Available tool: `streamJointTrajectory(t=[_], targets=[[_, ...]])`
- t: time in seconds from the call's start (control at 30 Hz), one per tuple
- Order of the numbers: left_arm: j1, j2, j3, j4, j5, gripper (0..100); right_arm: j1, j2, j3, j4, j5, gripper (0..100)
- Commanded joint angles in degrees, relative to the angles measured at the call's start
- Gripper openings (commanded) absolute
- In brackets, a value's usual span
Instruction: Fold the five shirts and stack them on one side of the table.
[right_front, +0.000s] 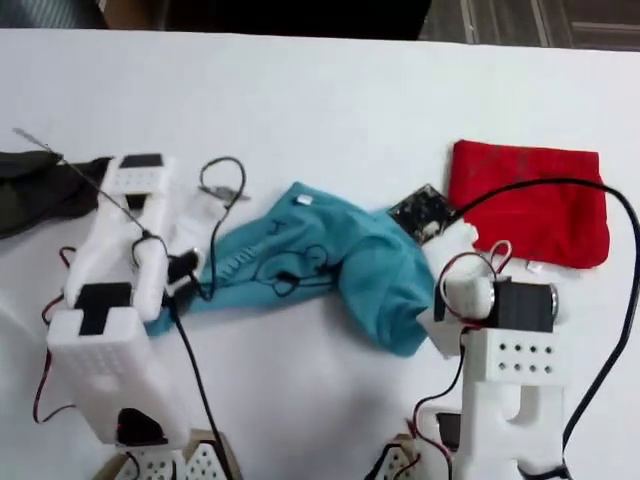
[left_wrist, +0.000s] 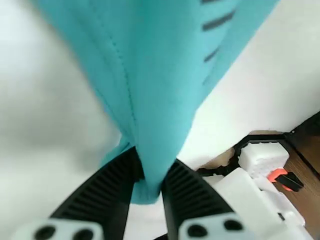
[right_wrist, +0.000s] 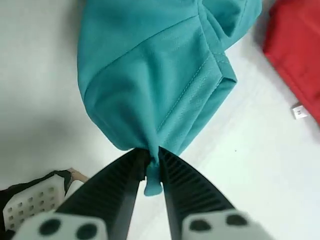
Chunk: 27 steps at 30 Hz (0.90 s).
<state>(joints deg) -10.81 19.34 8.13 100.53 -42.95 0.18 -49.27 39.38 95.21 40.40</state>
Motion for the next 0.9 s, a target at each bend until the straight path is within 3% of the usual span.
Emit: streamJointTrajectory(t=[0.0,0.1,0.27,0.47,0.63,0.77,0.87], targets=[[0.62,-7.82,-3.65,1.93,-1.67,3,1.8,-1.98,0.79,-1.63,0.53,2.0],[2.11,-12.4,-8.4,1.76,-1.14,8,6.64,-1.89,1.85,-4.26,0.62,2.0],[2.37,-13.71,-20.79,-1.76,6.33,29,12.09,-1.89,4.84,-7.52,4.84,2.0],[7.56,-9.93,-26.24,-13.8,14.77,28,15.16,-1.89,7.03,-10.51,5.71,2.0],[15.03,5.19,-26.68,-21.89,17.67,28,15.25,-1.89,7.03,-10.51,5.71,2.0],[17.49,16.53,-29.93,-20.92,17.67,27,15.25,-1.89,6.95,-10.42,5.71,2.0],[17.58,20.13,-34.24,-14.07,17.32,21,15.25,-1.98,6.68,-10.42,5.8,2.0]])
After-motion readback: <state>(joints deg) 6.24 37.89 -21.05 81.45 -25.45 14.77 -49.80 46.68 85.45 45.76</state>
